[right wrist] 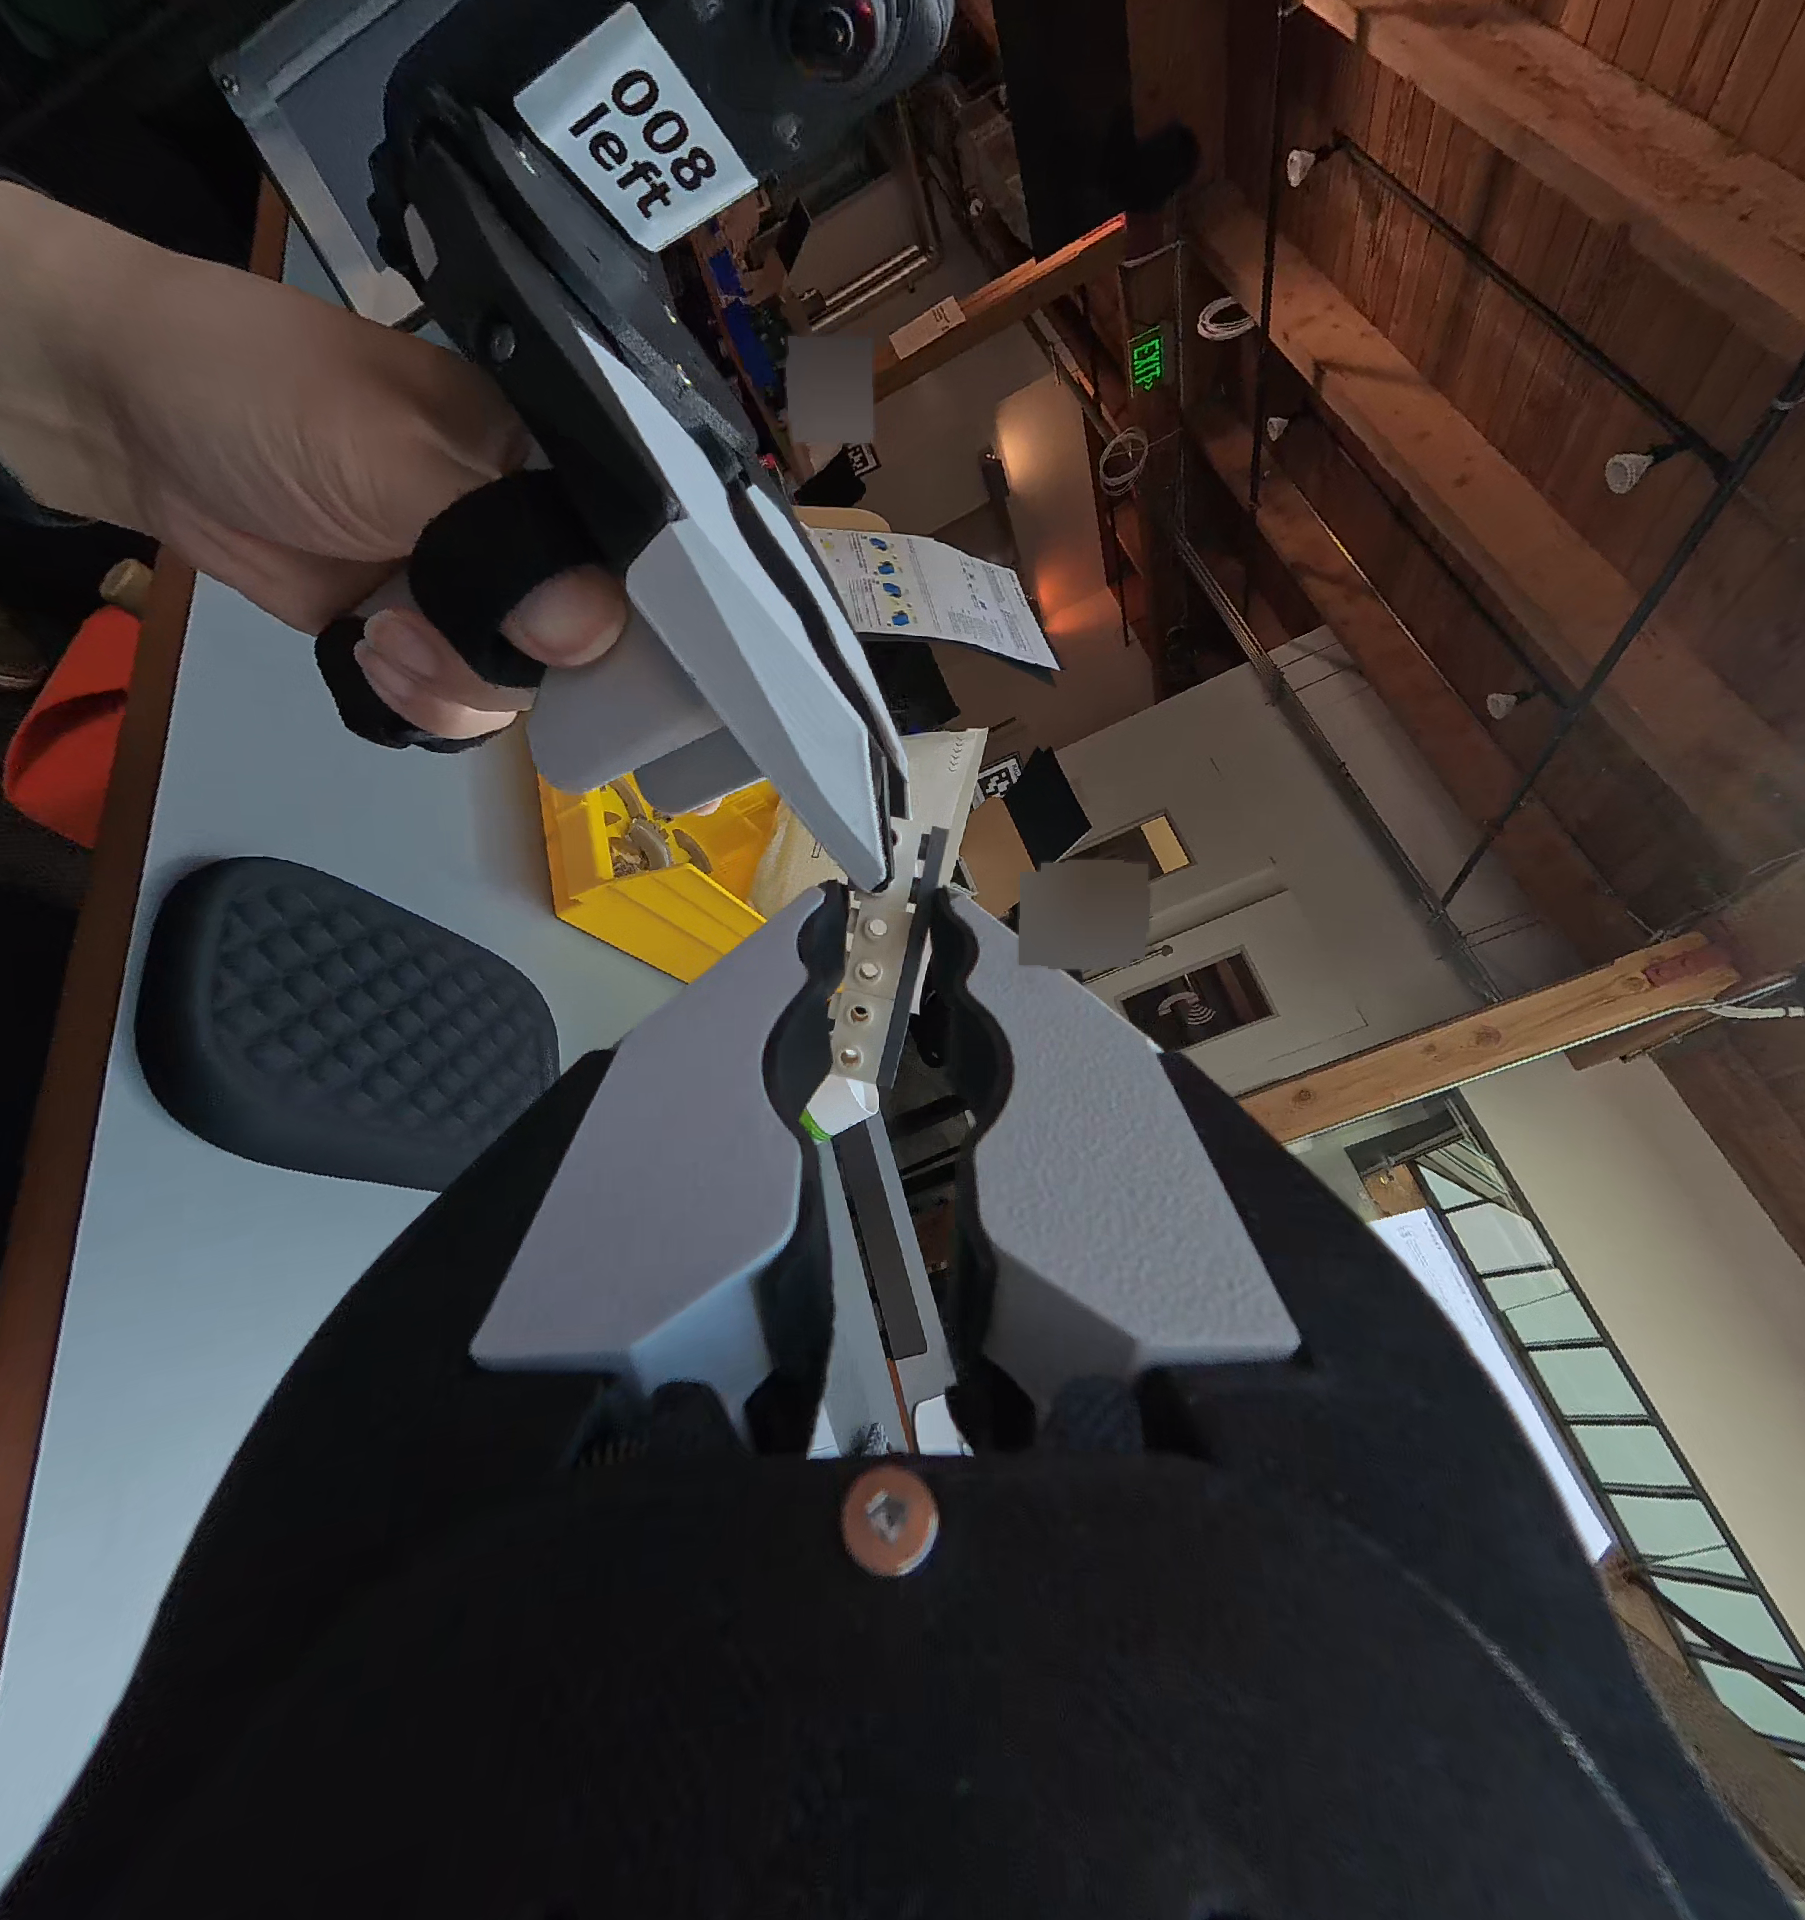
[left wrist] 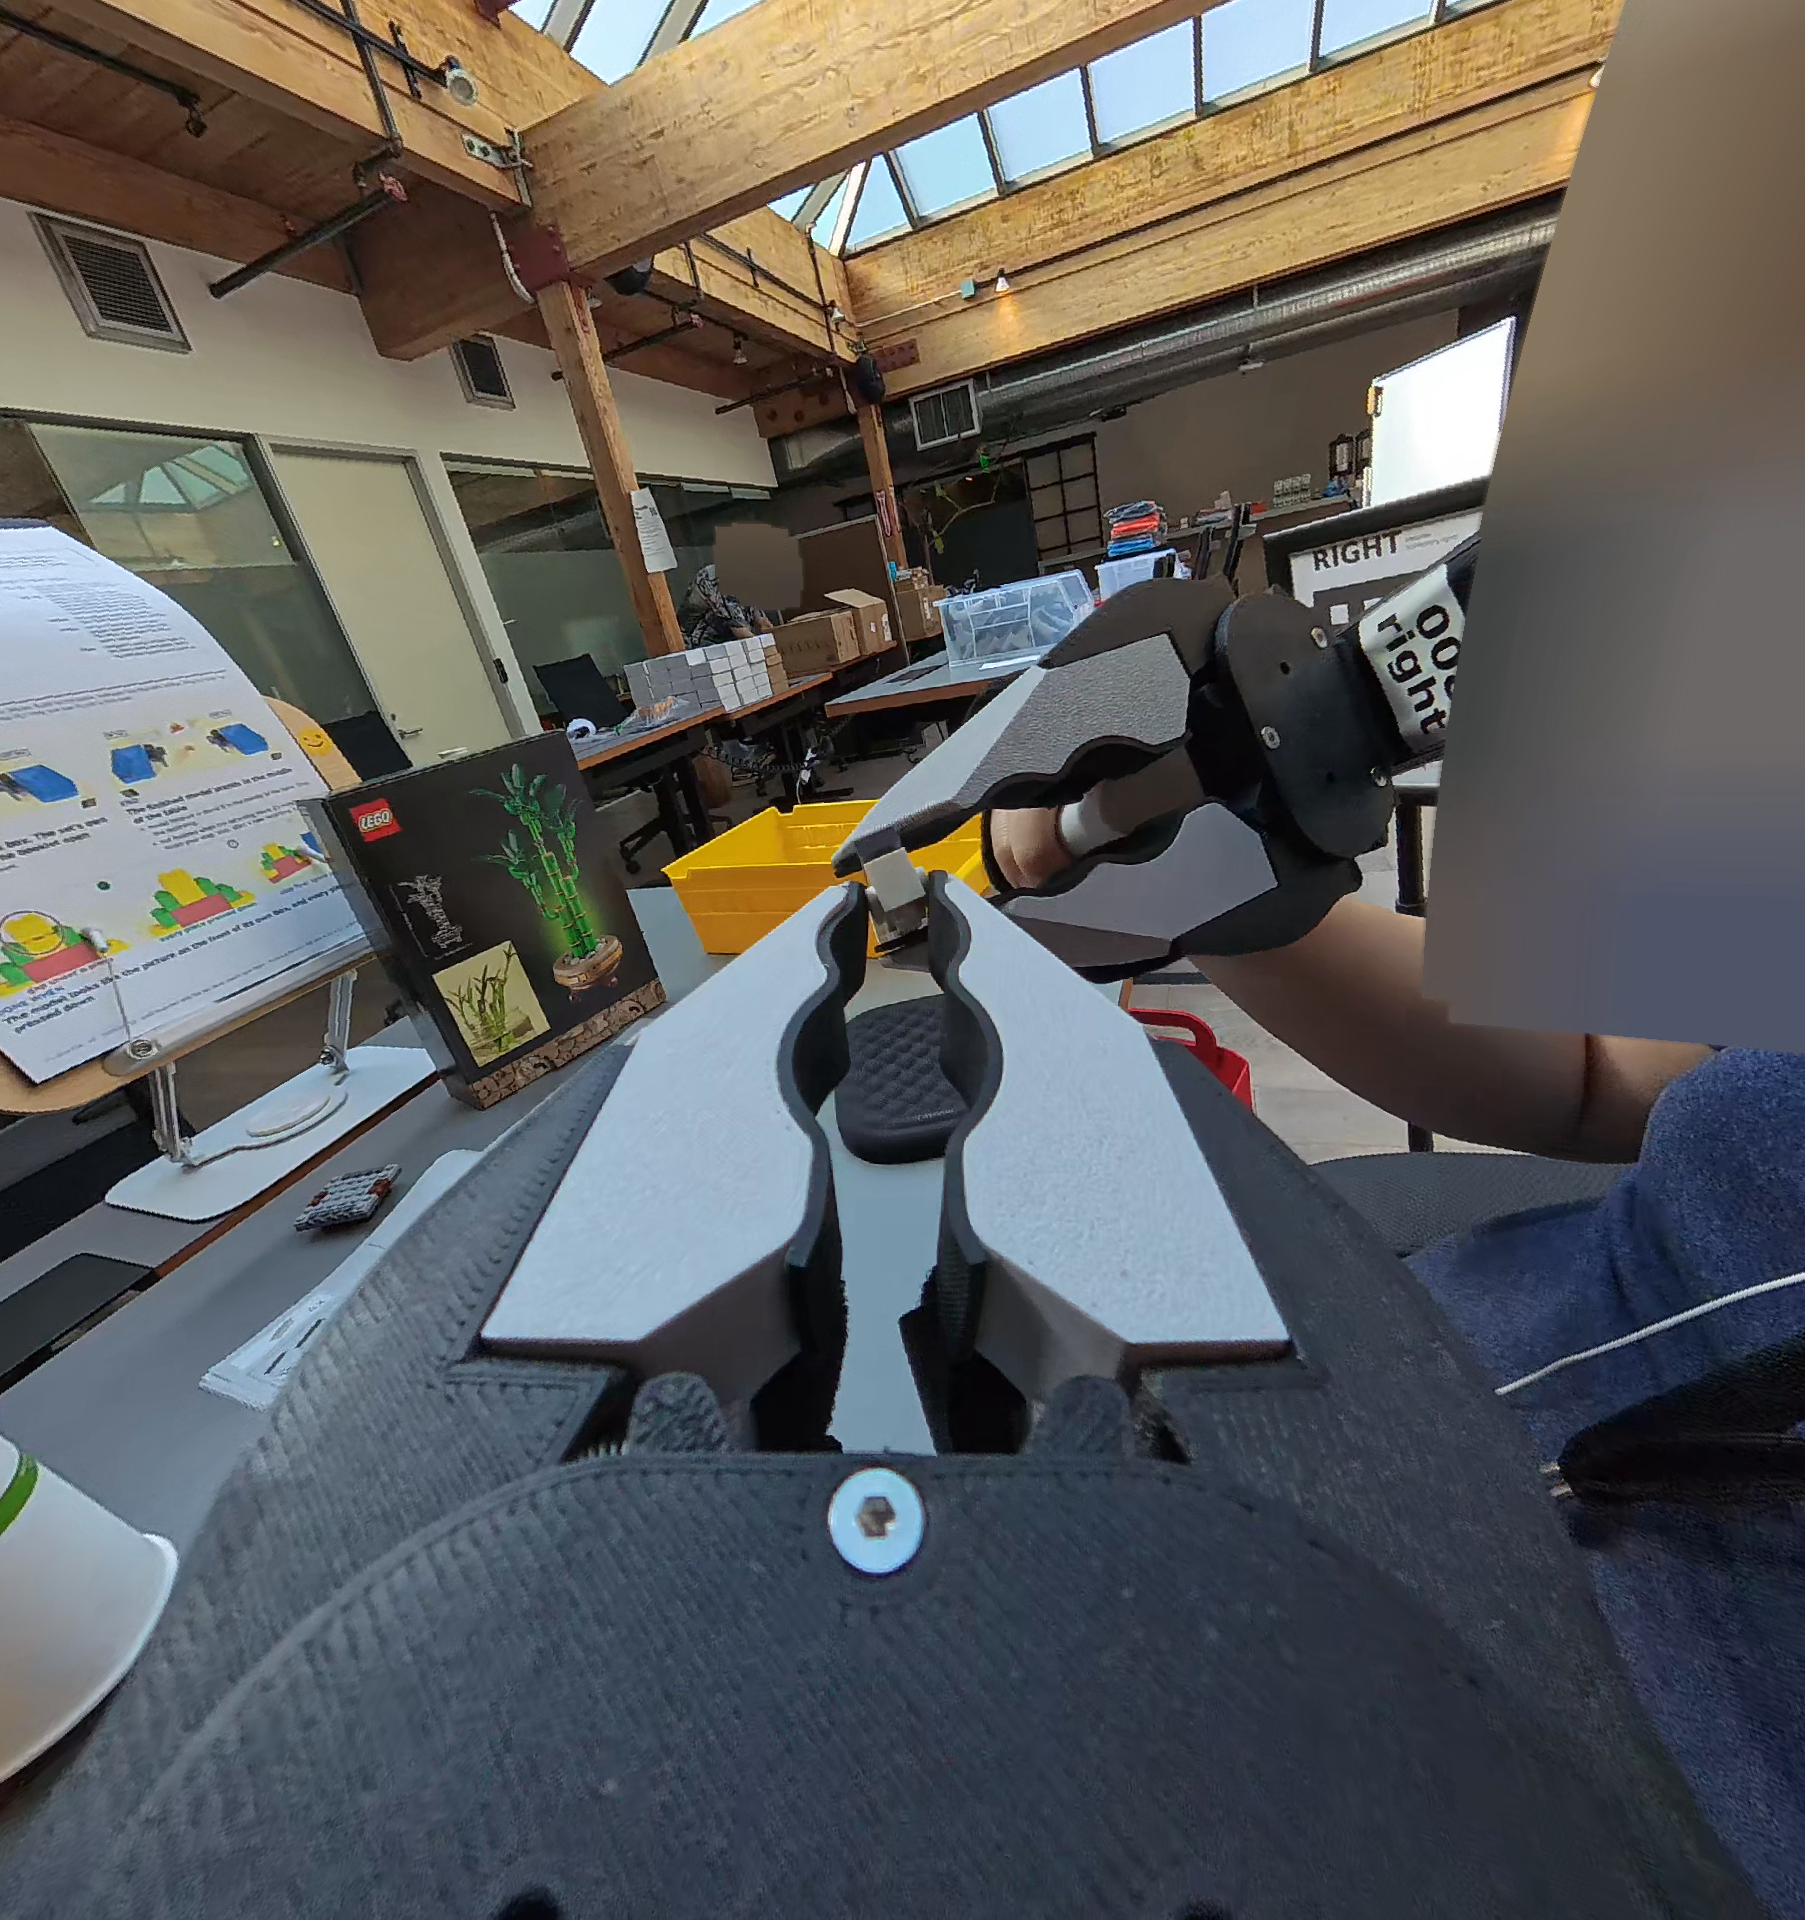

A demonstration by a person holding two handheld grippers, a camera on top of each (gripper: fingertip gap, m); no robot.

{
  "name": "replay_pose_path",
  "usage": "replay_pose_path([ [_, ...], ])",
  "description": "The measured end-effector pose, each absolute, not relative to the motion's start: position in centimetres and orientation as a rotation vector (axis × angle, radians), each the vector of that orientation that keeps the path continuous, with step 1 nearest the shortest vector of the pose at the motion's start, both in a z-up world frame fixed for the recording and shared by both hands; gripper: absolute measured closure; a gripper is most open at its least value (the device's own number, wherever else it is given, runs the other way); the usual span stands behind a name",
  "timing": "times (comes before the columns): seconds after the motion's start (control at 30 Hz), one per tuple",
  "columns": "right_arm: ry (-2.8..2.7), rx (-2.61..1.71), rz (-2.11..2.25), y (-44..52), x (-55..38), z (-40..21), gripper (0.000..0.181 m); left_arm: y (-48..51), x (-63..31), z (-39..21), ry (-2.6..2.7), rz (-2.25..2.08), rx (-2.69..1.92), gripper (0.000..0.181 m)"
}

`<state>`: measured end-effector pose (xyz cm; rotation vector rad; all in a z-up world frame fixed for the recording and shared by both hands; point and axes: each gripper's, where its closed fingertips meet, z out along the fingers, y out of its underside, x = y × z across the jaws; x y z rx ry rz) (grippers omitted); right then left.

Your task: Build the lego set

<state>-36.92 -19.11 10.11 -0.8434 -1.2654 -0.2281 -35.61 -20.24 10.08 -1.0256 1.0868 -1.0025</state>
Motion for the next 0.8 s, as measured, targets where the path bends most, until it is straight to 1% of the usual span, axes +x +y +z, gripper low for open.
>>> replay_pose_path([
  [0.3,-1.23,-0.889,-0.215,-18.47,-37.06,10.25,0.169,-19.54,-35.73,10.2,1.032,-1.023,-1.051,0.172],
  [0.57,-1.224,-0.943,-0.074,-18.62,-37.15,10.21,0.168,-19.62,-35.78,10.23,1.039,-1.023,-1.044,0.172],
  [0.8,-1.214,-0.897,-0.129,-18.78,-36.78,10.21,0.168,-19.75,-35.46,10.24,1.031,-1.024,-1.057,0.172],
])
